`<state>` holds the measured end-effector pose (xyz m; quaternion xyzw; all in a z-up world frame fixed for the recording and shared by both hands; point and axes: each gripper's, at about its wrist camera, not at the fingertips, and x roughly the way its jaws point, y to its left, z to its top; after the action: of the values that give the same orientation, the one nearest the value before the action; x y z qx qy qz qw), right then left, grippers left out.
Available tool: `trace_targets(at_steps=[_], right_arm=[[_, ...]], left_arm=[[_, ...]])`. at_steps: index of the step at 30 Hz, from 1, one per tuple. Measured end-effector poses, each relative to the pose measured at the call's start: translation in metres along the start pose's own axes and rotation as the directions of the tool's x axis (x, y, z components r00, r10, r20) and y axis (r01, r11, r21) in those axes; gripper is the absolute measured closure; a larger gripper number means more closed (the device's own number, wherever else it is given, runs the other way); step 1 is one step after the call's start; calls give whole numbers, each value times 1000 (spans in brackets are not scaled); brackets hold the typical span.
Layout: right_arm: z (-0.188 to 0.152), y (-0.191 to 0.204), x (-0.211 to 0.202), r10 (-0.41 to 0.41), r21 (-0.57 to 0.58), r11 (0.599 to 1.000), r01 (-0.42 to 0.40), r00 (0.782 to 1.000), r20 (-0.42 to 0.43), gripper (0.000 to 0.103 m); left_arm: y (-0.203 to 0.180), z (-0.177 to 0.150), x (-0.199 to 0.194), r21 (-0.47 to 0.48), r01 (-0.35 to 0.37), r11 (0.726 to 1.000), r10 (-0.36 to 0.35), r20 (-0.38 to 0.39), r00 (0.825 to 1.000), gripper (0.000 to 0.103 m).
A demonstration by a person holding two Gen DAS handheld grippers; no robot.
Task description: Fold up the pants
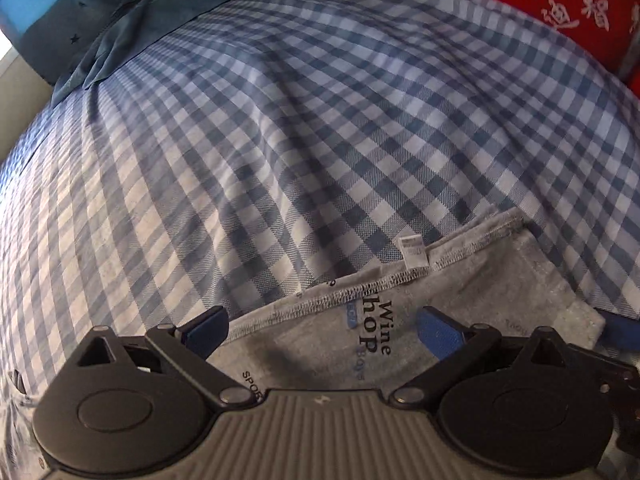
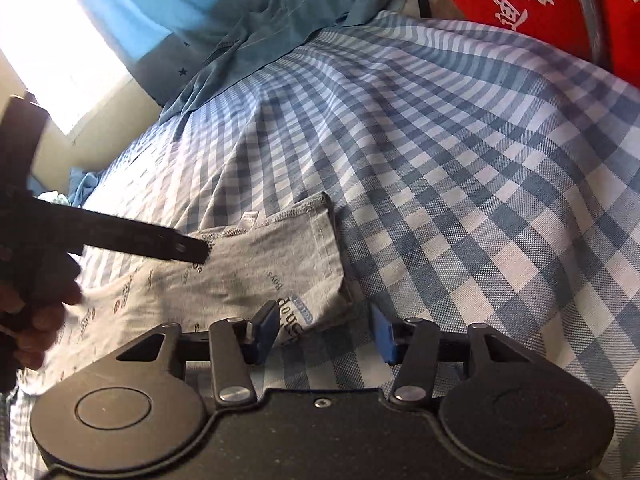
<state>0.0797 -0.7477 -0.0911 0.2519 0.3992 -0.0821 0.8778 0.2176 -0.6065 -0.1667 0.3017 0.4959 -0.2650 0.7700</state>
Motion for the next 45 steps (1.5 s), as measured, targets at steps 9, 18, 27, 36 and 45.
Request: trace_targets(at_steps=[9, 18, 27, 36, 45], right_arm=[[-1, -3, 7, 11, 58, 998, -11, 1000, 11, 64], [-2, 23, -5, -55, -44, 997, 57, 998, 43, 89], [-8, 87, -9, -120, -438, 884, 162, 985, 121, 90], [-17, 114, -4, -117, -559, 812, 168, 985, 126, 93], [-16, 113, -6, -136, -511, 841, 176, 984, 114, 70]], left_arm=[[11, 7, 13, -82, 25, 996, -31, -77, 997, 0], [19, 29, -32, -132, 172, 976, -178, -33, 984, 5], [8, 57, -32, -253, 413, 875, -450, -111, 886, 19], [-16, 56, -27, -151, 276, 949, -304, -214, 928, 73], [12, 42, -32, -266, 346, 899, -395, -157, 905, 97]])
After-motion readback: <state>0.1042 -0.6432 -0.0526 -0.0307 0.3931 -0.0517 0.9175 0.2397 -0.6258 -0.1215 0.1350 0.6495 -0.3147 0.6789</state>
